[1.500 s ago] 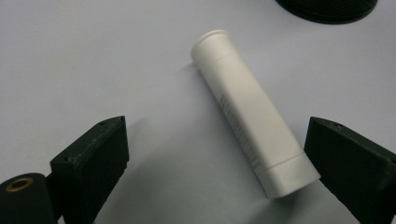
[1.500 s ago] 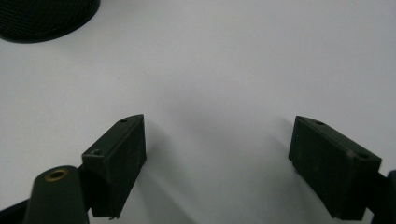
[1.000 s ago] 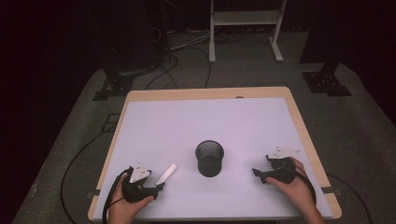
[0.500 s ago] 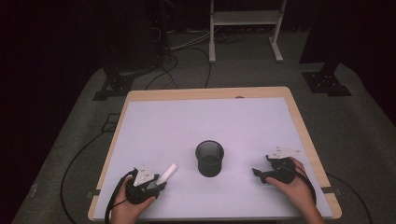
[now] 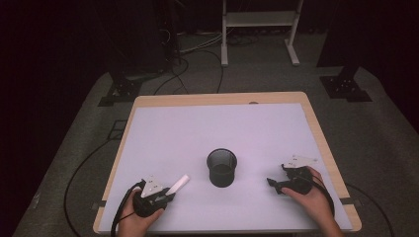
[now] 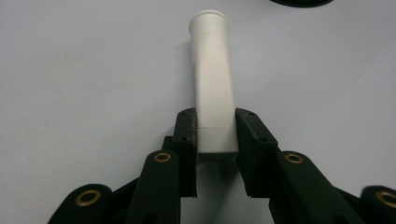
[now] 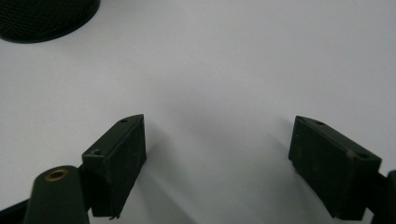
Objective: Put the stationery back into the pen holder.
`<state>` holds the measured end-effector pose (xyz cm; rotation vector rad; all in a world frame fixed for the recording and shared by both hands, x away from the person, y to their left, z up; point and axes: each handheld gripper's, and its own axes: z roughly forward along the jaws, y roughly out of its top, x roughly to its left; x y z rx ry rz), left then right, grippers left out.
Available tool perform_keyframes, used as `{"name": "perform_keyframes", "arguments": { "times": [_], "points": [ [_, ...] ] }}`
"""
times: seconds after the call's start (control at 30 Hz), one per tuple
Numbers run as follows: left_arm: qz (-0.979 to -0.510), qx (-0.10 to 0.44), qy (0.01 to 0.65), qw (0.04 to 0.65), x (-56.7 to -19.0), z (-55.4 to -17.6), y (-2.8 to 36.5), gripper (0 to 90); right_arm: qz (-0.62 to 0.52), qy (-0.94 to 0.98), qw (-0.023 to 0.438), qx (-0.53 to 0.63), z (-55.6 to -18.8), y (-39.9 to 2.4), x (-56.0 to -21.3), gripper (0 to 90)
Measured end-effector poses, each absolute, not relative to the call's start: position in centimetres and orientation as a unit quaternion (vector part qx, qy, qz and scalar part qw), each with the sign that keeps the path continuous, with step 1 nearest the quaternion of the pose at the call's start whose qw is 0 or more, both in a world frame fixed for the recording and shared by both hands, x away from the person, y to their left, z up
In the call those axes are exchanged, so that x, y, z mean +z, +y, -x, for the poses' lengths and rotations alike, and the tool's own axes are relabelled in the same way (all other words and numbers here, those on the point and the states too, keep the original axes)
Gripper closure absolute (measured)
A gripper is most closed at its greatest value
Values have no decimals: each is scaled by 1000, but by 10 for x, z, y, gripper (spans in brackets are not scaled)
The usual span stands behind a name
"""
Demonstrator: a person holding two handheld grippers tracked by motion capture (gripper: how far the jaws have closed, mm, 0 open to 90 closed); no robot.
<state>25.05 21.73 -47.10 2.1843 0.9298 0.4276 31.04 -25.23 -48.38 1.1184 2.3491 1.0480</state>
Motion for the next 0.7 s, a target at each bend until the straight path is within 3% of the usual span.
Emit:
{"name": "perform_keyframes", "arguments": {
  "times": [0.7],
  "points": [
    [-842, 151, 353, 380, -457, -251, 218, 713, -395, 825, 166, 368, -310, -252, -484, 177]
  ]
}}
